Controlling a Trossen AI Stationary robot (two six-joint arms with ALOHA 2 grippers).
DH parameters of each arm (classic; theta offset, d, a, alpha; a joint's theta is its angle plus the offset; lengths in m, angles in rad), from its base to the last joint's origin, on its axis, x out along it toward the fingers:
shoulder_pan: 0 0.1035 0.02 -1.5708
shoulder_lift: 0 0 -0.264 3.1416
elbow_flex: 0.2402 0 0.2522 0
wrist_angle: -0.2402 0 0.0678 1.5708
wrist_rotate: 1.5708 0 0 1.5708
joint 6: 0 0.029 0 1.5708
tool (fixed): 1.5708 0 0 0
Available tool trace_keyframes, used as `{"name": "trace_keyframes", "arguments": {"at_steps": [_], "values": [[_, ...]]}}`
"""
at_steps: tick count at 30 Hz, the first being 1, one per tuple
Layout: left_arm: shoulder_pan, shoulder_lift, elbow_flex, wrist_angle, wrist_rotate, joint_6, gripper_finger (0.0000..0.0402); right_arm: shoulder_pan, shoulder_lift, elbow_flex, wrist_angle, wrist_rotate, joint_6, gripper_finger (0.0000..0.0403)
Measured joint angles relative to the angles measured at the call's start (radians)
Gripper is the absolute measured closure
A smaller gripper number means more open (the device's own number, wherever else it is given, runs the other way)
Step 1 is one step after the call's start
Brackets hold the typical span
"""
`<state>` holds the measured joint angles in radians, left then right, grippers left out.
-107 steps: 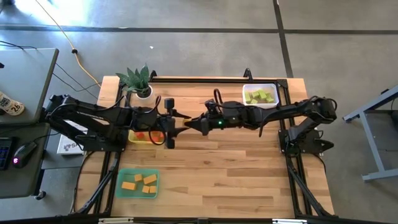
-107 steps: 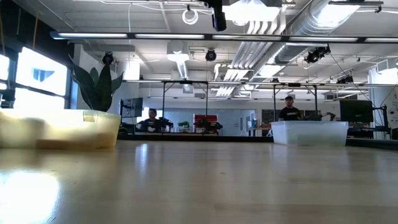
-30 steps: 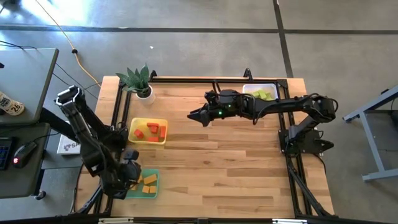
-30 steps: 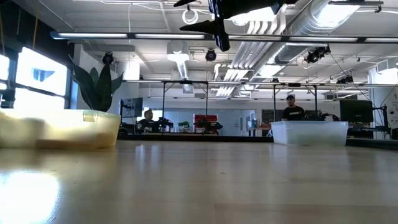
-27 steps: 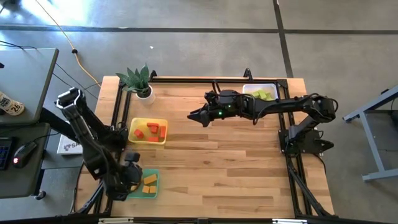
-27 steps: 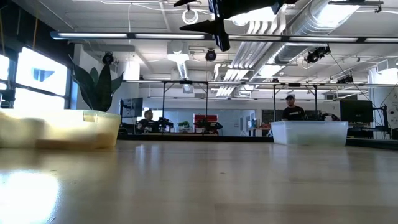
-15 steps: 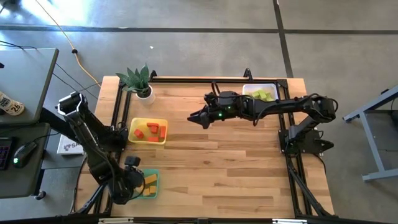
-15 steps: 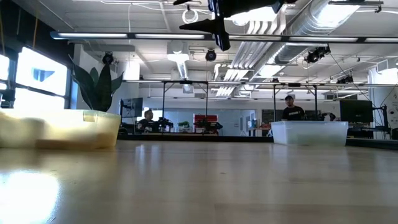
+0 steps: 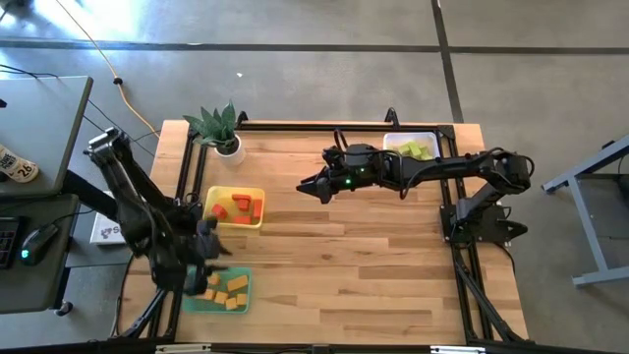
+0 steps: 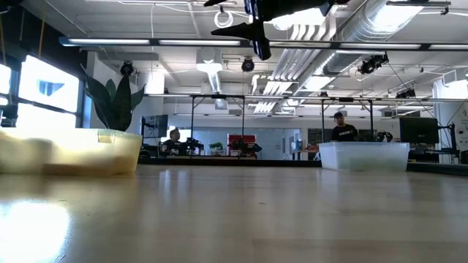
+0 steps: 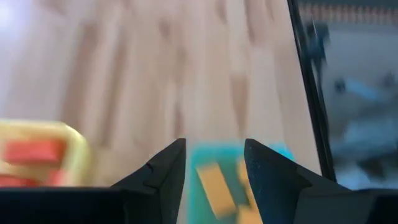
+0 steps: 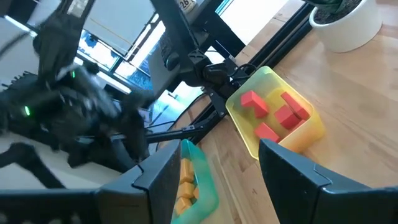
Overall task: Sort & place blocks by color
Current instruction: Return to Home Position
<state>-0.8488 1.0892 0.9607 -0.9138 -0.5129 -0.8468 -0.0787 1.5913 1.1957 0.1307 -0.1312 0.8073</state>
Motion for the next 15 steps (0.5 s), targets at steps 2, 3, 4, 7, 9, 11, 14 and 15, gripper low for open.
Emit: {"name": "trace_keyframes", "arguments": {"at_steps": [2,3,4,7,9,11,14,15], "values": [[0.027,-0.057,0.000,0.003,-0.079,0.028,0.0249,0.010,0.000,0.000,0.002,0.010,-0.005,0.0201],[0.043,-0.083,0.000,0.012,-0.107,0.052,0.0249,0.018,0.000,0.000,0.008,0.019,-0.010,0.0201],[0.061,-0.108,0.000,0.027,-0.129,0.083,0.0249,0.027,0.000,0.000,0.015,0.025,-0.021,0.0201],[0.121,-0.172,0.000,0.118,-0.152,0.215,0.0249,0.060,0.000,0.000,0.059,0.061,-0.058,0.0201],[0.167,-0.205,0.000,0.204,-0.132,0.332,0.0249,0.087,0.000,0.000,0.116,0.092,-0.094,0.0201],[0.216,-0.224,0.000,0.284,-0.078,0.449,0.0249,0.115,0.000,0.000,0.182,0.111,-0.146,0.0201],[0.289,-0.243,0.000,0.370,0.019,0.582,0.0250,0.154,0.000,0.000,0.286,0.129,-0.241,0.0201],[0.311,-0.245,0.001,0.385,0.046,0.608,0.0251,0.165,0.000,0.000,0.318,0.135,-0.273,0.0201]]}}
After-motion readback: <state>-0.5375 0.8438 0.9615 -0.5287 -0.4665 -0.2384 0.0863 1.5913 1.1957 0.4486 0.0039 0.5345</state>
